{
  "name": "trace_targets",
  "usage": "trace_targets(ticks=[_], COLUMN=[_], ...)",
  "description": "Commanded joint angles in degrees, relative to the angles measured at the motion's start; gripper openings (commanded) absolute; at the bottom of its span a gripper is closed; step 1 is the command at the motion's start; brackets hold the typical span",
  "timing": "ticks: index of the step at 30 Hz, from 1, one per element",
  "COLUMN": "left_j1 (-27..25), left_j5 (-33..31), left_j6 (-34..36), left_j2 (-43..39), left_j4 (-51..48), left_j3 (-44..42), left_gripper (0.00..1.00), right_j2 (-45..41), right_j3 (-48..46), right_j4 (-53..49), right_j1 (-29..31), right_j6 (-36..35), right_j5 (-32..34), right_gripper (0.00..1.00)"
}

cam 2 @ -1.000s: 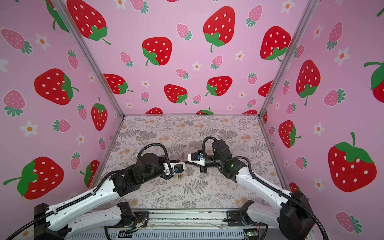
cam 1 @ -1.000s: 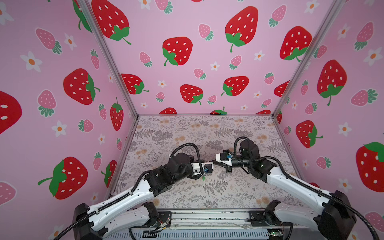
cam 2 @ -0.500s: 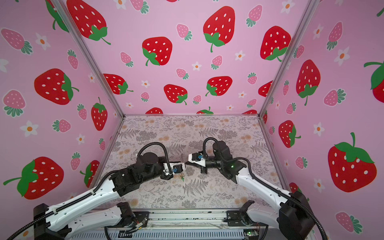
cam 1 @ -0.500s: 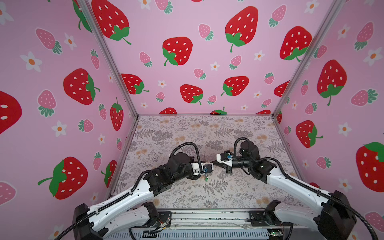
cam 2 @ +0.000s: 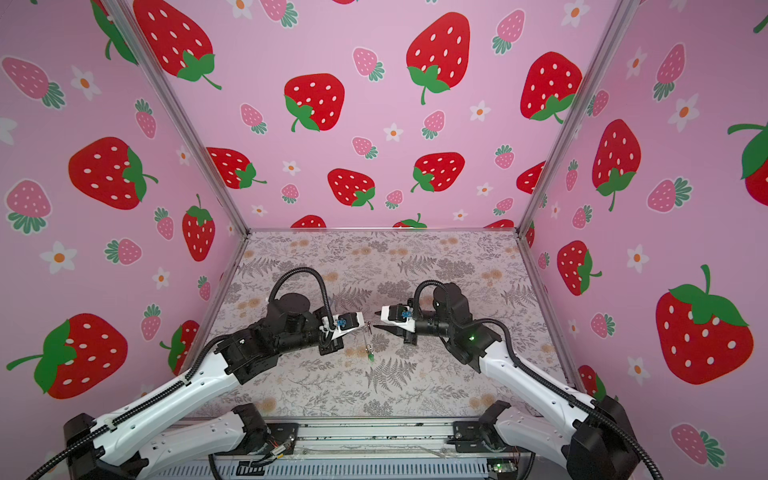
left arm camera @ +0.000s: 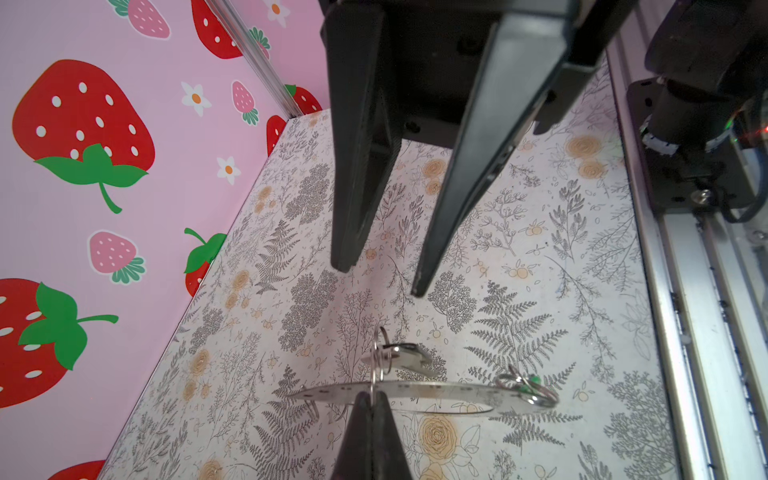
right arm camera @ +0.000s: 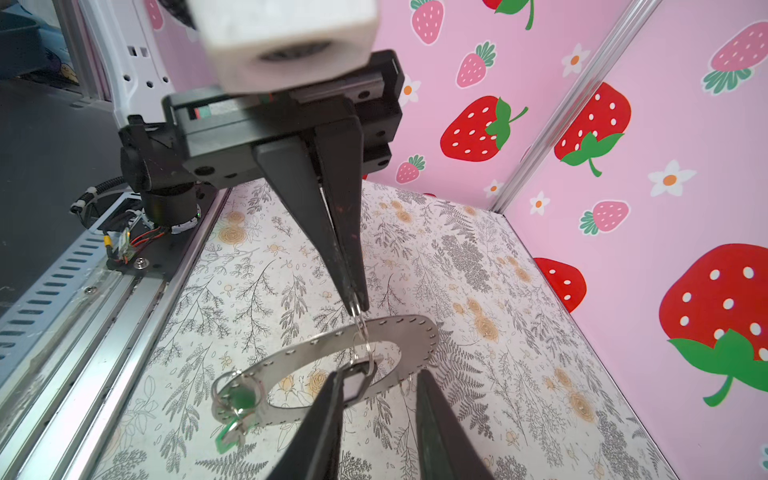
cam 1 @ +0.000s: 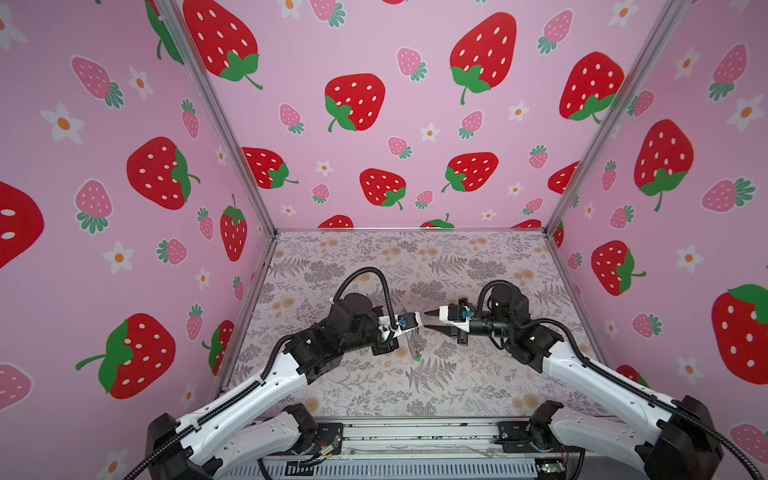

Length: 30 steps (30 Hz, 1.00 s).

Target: Put the keys on the keyring

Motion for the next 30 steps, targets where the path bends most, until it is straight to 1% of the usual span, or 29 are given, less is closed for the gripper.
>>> trace_targets(ticks=[1,6,9,12,18,23,30], left_j1=[1.16,4.51,6.15,7.12,7.49,7.49,7.49], left_j5=[4.95,13.03,16.41,18.34,20.0,20.09,19.58], left_j6=[-3.23,-7.19,-9.29,-10.87,-10.87,-10.57,-9.78], left_j2=[-0.95,-0.4,-0.57,-0.66,-0.84,-0.77,-1.03], left_j4=[5.2,7.79,11.0,13.65,15.9,16.82,16.26], left_j3=[1.27,1.08,-0.53,-1.73,-2.87,-2.9,-2.37], left_gripper=[0.0,0.0,0.0,0.0,0.0,0.0,0.0], right_j2=[-0.85,-1.01,-0.65,-0.22,0.63,2.98,2.71], right_j3=[0.53,2.68,4.58,5.83,8.08,10.33,9.05], right_j4=[1.4,0.85,-1.64,-2.67,-2.69,-5.37,-5.2], right_j1=[-0.36,-0.33,-0.34,-0.34,-0.33,-0.38,-0.34], right_j6=[0.6,0.5,-0.8,-0.84,-0.02,0.17,0.85], right_j5=[-0.86,-1.12,-1.68,-1.86,-1.11,-1.37,-2.8], right_gripper=[0.32,0.29,0.28,0.27,0.27,0.26,0.26])
